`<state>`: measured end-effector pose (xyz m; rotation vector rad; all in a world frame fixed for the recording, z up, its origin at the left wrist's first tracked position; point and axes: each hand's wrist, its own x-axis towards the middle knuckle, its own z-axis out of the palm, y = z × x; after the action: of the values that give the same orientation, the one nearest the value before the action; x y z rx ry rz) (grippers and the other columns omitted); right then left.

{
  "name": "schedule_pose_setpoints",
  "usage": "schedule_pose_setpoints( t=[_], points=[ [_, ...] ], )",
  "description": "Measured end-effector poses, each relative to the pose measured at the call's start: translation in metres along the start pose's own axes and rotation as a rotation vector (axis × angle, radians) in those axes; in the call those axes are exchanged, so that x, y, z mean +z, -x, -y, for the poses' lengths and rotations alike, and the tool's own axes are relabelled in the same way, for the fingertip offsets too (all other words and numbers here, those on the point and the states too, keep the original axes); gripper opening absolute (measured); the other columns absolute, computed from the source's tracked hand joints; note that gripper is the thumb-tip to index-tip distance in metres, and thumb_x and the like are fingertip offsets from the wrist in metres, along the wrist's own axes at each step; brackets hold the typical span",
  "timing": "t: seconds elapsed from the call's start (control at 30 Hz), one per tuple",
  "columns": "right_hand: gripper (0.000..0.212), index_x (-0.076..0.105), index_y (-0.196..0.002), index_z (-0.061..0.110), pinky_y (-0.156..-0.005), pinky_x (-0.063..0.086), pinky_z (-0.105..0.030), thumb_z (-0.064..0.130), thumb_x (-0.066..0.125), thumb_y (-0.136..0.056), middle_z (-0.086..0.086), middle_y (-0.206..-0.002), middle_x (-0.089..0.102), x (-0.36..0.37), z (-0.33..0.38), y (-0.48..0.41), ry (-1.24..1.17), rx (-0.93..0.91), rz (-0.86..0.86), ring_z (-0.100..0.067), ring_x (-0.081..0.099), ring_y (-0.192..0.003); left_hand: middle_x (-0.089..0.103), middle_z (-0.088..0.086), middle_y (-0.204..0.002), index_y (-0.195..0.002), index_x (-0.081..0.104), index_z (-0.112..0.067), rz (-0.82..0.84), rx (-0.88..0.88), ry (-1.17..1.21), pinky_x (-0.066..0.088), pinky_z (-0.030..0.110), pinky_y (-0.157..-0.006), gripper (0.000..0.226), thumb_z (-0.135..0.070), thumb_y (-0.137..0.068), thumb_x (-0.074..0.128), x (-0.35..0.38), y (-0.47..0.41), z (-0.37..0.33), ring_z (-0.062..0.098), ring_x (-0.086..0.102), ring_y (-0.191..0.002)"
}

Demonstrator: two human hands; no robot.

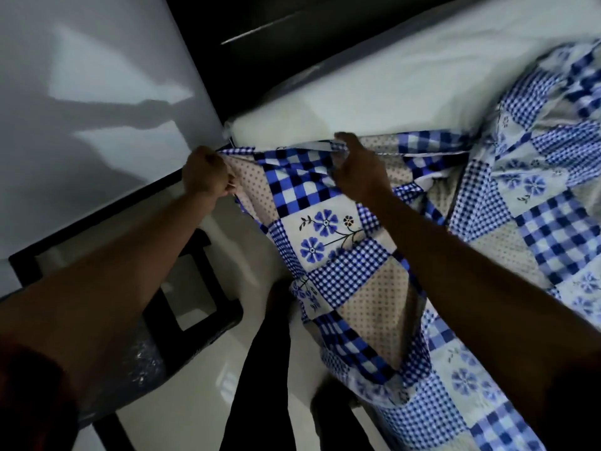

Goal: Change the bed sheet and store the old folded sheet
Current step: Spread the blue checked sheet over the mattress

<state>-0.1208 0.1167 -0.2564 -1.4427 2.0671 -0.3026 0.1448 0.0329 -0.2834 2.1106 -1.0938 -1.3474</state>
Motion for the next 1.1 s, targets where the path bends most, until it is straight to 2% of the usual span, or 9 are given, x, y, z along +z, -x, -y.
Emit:
schedule_pose_setpoints(
  t=[0.13, 0.37, 0.5, 0.67, 0.73, 0.8, 0.87, 0.93, 1.1],
  points=[
    [0.023, 0.06, -0.116, 0.026, -0.078, 0.051, -0.038, 0.031, 0.048, -0.096, -0.015, -0.103, 0.07, -0.002, 0.02, -0.05, 0.191, 0.061, -0.101, -0.036, 0.067, -0.096, 0.069, 0.023, -0.08, -0.097, 0.054, -0.011, 0.006, -0.01, 0.06, 0.048, 0.022, -0.039, 0.023, -0.014, -0.104, 0.032, -0.004, -0.012, 0.003, 0.021, 0.066, -0.051],
    [0.024, 0.062, -0.1, 0.006, -0.068, 0.044, -0.037, 0.017, 0.041, -0.098, -0.014, -0.091, 0.067, 0.011, 0.036, -0.103, -0.056, -0.038, -0.466, -0.03, 0.061, -0.085, 0.068, 0.017, -0.07, -0.089, 0.046, -0.015, -0.026, 0.031, 0.265, 0.048, 0.023, -0.041, 0.023, -0.003, -0.103, 0.032, 0.008, -0.036, -0.021, 0.021, 0.066, -0.05],
    [0.032, 0.064, -0.111, 0.003, -0.08, 0.042, -0.039, 0.021, 0.042, -0.097, -0.019, -0.104, 0.07, 0.016, 0.072, -0.149, -0.16, -0.055, -0.467, -0.036, 0.064, -0.099, 0.068, 0.018, -0.077, -0.082, 0.043, -0.018, -0.105, 0.036, 0.513, 0.054, 0.032, -0.048, 0.026, -0.003, -0.102, 0.04, -0.005, -0.082, -0.046, 0.027, 0.07, -0.06],
    [0.035, 0.06, -0.124, 0.014, -0.089, 0.046, -0.04, 0.027, 0.043, -0.097, -0.016, -0.111, 0.071, 0.028, 0.079, -0.176, 0.138, -0.109, -0.221, -0.036, 0.064, -0.105, 0.074, 0.012, -0.097, -0.086, 0.048, -0.026, -0.064, 0.069, 0.232, 0.061, 0.047, -0.061, 0.015, -0.023, -0.1, 0.045, -0.02, -0.124, -0.025, 0.037, 0.074, -0.07],
    [0.044, 0.06, -0.131, 0.018, -0.091, 0.049, -0.043, 0.033, 0.042, -0.093, -0.014, -0.112, 0.071, 0.034, 0.066, -0.174, 0.163, -0.268, -0.221, -0.036, 0.065, -0.104, 0.073, 0.009, -0.101, -0.101, 0.05, -0.026, -0.039, 0.089, 0.154, 0.062, 0.045, -0.065, 0.004, -0.028, -0.101, 0.046, -0.024, -0.129, -0.015, 0.033, 0.073, -0.066],
    [0.046, 0.06, -0.134, 0.02, -0.092, 0.049, -0.043, 0.032, 0.045, -0.092, -0.011, -0.113, 0.071, 0.032, 0.053, -0.172, 0.123, -0.371, -0.223, -0.033, 0.065, -0.104, 0.07, 0.003, -0.096, -0.125, 0.046, -0.022, -0.106, 0.071, 0.141, 0.058, 0.035, -0.063, 0.026, -0.032, -0.101, 0.048, -0.022, -0.123, -0.005, 0.026, 0.071, -0.061],
    [0.045, 0.058, -0.134, 0.022, -0.088, 0.05, -0.04, 0.03, 0.047, -0.092, -0.009, -0.111, 0.071, 0.022, 0.045, -0.164, 0.085, -0.365, -0.256, -0.032, 0.063, -0.103, 0.065, 0.003, -0.091, -0.131, 0.045, -0.014, -0.257, 0.247, 0.064, 0.051, 0.029, -0.064, 0.035, -0.026, -0.099, 0.051, -0.014, -0.103, 0.005, 0.025, 0.067, -0.063],
    [0.045, 0.058, -0.133, 0.02, -0.085, 0.05, -0.041, 0.025, 0.048, -0.089, -0.014, -0.108, 0.069, 0.009, 0.034, -0.152, 0.06, -0.304, -0.323, -0.036, 0.06, -0.102, 0.061, 0.01, -0.092, -0.115, 0.054, -0.005, -0.308, 0.611, -0.054, 0.044, 0.028, -0.069, 0.023, -0.011, -0.093, 0.053, 0.001, -0.075, 0.01, 0.026, 0.061, -0.074],
    [0.034, 0.067, -0.113, 0.017, -0.083, 0.048, -0.046, 0.03, 0.054, -0.083, -0.012, -0.108, 0.064, -0.026, -0.016, -0.117, 0.224, -0.229, -0.438, -0.038, 0.057, -0.103, 0.063, 0.012, -0.102, -0.103, 0.066, -0.007, 0.003, 1.193, -0.421, 0.045, 0.037, -0.077, 0.015, -0.012, -0.091, 0.058, 0.073, -0.034, -0.024, 0.029, 0.055, -0.09]
  ],
)
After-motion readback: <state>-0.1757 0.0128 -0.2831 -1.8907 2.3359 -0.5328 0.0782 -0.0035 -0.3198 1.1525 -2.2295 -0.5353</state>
